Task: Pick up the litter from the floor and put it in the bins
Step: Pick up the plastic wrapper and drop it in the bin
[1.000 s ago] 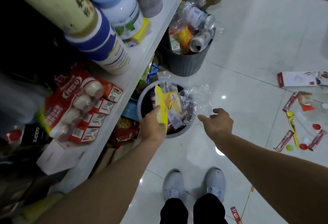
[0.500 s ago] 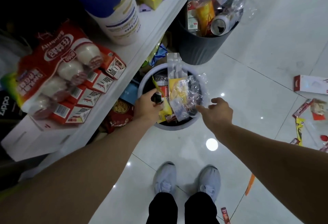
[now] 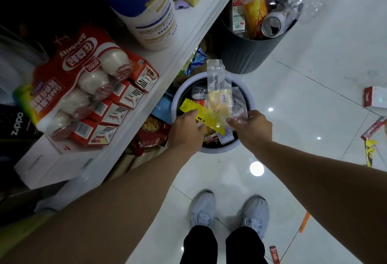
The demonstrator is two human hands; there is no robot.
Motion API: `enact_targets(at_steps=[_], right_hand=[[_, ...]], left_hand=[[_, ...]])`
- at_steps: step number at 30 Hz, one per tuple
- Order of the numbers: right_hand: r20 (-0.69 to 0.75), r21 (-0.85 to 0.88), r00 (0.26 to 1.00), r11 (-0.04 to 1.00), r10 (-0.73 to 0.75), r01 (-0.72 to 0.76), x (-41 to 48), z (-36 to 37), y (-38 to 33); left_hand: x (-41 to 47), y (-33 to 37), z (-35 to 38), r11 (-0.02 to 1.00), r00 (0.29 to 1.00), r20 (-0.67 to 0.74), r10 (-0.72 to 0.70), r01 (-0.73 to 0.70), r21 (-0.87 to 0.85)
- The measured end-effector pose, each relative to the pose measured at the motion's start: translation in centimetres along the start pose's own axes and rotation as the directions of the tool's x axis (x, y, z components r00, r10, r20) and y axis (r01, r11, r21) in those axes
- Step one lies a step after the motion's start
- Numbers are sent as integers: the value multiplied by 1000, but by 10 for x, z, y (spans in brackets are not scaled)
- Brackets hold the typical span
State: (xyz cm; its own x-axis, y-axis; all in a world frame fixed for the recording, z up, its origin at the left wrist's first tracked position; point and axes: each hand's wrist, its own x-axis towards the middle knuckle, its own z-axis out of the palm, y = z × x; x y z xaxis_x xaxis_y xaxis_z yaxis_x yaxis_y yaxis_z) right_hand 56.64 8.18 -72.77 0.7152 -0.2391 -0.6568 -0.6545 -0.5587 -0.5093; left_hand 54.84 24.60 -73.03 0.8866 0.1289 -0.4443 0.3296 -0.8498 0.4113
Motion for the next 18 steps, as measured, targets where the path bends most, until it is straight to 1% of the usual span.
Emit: enact_targets(at_steps=[3, 6, 10, 14, 18], right_hand=[[45, -118, 998, 992, -44, 49, -2, -2, 6], [62, -167, 995, 982, -73, 83, -11, -13, 14], [81, -332, 986, 929, -146, 165, -20, -36, 30], [76, -497, 967, 831, -245, 250, -30, -74, 41], [4, -579, 959, 781, -284, 234, -40, -133, 52]], left_hand=[[1, 6, -1, 998, 999, -5, 39, -38, 41], [-2, 14, -2, 994, 998, -1, 70, -69, 80], [-9, 33, -5, 977, 992, 26, 125, -128, 171], [-20, 74, -14, 905, 965, 75, 250, -261, 337], [-33, 138, -17, 794, 922, 119, 368, -379, 476]])
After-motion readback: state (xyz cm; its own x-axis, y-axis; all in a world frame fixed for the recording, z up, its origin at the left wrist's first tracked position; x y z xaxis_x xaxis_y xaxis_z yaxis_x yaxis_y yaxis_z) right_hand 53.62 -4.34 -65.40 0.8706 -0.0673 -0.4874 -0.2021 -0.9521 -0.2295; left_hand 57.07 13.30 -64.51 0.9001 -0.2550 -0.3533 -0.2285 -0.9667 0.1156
